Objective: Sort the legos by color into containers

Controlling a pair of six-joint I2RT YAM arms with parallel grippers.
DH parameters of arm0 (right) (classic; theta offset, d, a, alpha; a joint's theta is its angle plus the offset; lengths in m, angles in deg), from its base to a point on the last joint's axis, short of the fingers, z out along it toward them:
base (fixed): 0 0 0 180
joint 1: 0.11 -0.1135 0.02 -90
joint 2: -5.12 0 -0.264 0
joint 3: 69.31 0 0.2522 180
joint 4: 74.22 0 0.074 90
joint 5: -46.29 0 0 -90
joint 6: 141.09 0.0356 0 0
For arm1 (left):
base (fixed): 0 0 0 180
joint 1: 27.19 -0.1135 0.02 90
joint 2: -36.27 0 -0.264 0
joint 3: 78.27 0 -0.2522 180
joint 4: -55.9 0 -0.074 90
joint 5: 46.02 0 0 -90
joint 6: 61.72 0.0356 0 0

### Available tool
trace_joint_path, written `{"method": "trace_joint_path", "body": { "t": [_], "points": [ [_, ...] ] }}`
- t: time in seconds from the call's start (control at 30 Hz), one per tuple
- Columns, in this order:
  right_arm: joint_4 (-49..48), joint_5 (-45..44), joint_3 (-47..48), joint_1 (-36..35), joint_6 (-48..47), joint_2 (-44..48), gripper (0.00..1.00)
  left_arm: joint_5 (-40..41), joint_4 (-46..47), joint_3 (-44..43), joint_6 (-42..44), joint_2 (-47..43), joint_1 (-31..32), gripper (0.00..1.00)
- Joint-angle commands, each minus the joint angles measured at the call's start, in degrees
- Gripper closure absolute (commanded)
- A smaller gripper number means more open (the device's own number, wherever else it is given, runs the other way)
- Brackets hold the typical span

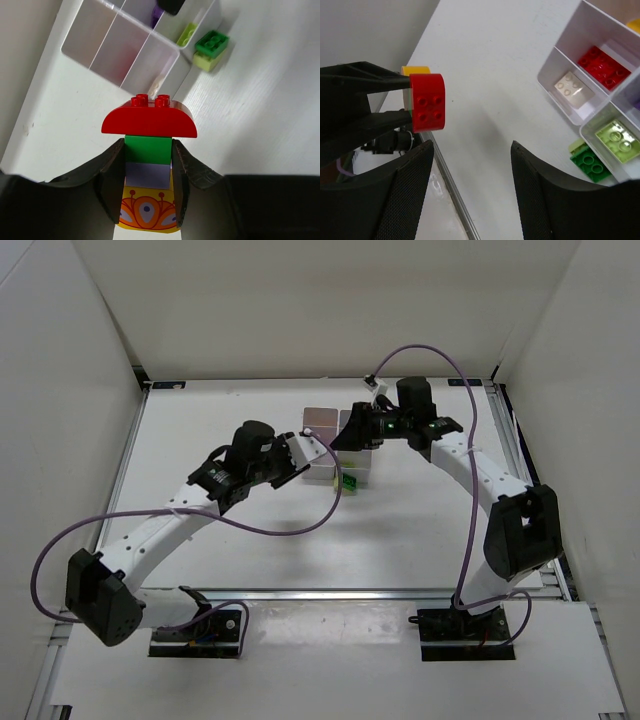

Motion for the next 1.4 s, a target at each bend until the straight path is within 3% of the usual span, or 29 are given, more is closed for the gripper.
{"method": "trace_joint_path", "body": {
  "t": [0.0, 0.3, 0.73, 1.37],
  "points": [
    [-4.81, 6.07, 1.43, 0.32, -0.43, -0.07, 0.33, -10.13, 0.22, 0.23, -0.73, -3.09, -1.24, 0.90],
    [-5.87, 9.50, 3.53, -0.90, -0.95, -0.42, 0.33, -15.44, 0.91, 0.14, -0.65, -3.10, -2.39, 0.90],
    [-3.58, 14.51, 6.17, -3.90, -1.13, -2.00, 0.33, -7.80, 5.66, -0.56, 3.83, 0.86, -1.68, 0.90],
    [-5.69, 13.02, 8.37, -3.90, 2.74, -6.39, 0.29, -7.18, 7.95, -0.03, 4.54, -0.19, -1.16, 0.90]
  ]
}}
